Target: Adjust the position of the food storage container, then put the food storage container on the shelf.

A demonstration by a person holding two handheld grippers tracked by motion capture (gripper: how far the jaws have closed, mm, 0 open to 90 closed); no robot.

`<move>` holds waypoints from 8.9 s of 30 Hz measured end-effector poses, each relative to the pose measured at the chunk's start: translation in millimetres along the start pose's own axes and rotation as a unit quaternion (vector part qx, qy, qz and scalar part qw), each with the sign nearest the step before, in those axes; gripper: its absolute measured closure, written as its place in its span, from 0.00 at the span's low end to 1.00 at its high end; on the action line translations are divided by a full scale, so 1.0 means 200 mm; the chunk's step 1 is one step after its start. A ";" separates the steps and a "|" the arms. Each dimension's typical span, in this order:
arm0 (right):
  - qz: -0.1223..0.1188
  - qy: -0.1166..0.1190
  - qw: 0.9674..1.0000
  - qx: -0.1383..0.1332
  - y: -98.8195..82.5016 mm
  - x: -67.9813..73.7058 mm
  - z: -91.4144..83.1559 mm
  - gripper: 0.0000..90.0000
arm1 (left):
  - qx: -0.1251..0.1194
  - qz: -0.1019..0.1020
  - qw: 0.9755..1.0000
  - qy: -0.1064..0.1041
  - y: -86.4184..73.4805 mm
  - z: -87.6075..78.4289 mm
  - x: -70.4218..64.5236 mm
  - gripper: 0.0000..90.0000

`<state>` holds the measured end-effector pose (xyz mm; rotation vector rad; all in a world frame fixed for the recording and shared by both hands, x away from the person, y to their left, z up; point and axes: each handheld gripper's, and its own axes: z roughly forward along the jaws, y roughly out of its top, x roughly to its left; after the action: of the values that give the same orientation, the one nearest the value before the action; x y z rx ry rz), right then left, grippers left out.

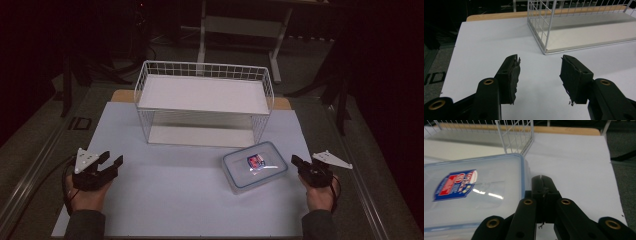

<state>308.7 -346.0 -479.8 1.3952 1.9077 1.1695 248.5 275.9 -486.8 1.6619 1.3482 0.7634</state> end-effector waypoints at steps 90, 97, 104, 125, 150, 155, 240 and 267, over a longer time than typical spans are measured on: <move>-0.065 0.188 0.979 0.055 0.08 0.58 0.19 0.63 | 0.023 0.016 0.994 -0.101 0.10 0.06 -0.20 0.47; -0.043 0.219 0.972 0.078 0.12 0.60 0.26 0.49 | 0.032 0.029 0.985 -0.166 0.14 0.13 -0.38 0.40; -0.021 0.238 0.965 0.110 0.10 0.61 0.33 0.39 | 0.065 0.017 0.979 -0.193 0.15 0.24 -0.49 0.32; 0.041 0.267 0.949 0.164 0.08 0.63 0.47 0.13 | 0.128 -0.055 0.960 -0.243 0.09 0.46 -0.61 0.18; 0.084 0.285 0.935 0.194 0.07 0.62 0.50 0.16 | 0.175 -0.131 0.928 -0.303 0.06 0.48 -0.56 0.26; 0.095 0.302 0.934 0.165 0.04 0.57 0.43 0.33 | 0.147 -0.164 0.920 -0.323 0.03 0.42 -0.50 0.45; 0.032 0.319 0.947 0.023 0.31 0.61 0.11 0.54 | 0.038 -0.046 0.947 -0.315 0.40 0.14 -0.49 0.58; 0.018 0.320 0.947 -0.009 0.51 0.62 0.08 0.54 | 0.000 -0.031 0.950 -0.310 0.61 0.11 -0.46 0.58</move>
<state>329.8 -213.8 -389.8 1.1194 2.2819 1.8153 302.4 173.4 -384.2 1.6577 0.9398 0.1659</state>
